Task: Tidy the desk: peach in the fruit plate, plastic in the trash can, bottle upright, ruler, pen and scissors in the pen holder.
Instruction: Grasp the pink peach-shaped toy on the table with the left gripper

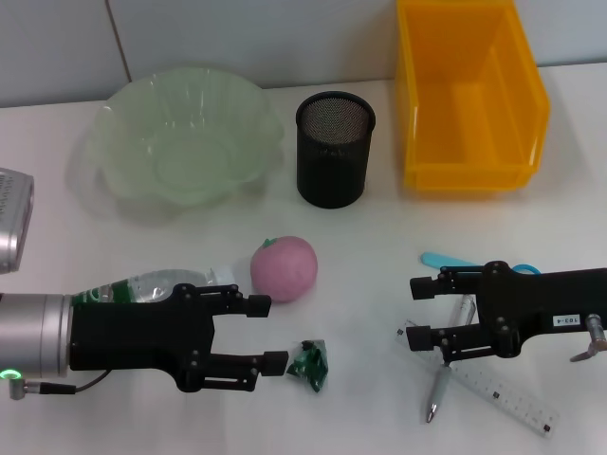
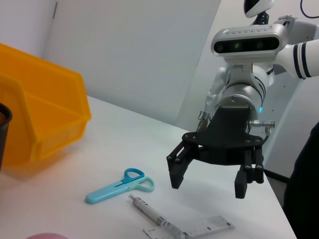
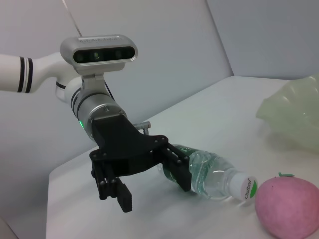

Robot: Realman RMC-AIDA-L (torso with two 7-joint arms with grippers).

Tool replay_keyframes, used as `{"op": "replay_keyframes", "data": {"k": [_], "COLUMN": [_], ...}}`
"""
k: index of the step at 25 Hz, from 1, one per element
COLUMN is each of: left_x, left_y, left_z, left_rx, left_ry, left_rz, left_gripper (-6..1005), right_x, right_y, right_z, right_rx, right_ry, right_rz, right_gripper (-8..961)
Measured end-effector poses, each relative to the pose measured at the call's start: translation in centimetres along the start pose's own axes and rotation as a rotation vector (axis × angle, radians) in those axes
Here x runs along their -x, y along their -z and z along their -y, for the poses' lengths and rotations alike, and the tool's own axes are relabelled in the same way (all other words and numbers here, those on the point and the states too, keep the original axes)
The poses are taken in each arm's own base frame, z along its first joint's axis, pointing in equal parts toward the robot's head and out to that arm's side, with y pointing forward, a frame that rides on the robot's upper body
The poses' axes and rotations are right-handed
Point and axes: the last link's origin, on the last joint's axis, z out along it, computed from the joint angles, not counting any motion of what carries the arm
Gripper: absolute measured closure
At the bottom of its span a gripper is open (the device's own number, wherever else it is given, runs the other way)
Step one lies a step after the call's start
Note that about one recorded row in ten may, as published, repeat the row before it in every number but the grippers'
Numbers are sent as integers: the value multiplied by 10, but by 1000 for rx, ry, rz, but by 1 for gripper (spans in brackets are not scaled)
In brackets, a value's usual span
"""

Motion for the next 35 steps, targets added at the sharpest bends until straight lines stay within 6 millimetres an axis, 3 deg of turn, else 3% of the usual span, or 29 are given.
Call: {"op": "replay_keyframes", "data": {"k": [23, 29, 35], "left_x": [-2, -17, -55], "left_y": [-2, -3, -7], "left_z": [-3, -1, 11], "left_rx": [27, 38, 19], "left_ry": [-6, -65, -180], "left_rz": [-1, -1, 92], "left_gripper": [230, 235, 239], "right_x": [0, -2, -4], "right_y": [1, 2, 2], "right_z": [-2, -3, -3], "right_rx": [7, 7, 7], "right_ry": [0, -7, -14], "right_rz": [2, 3, 3], "right_gripper": [166, 165, 165]}}
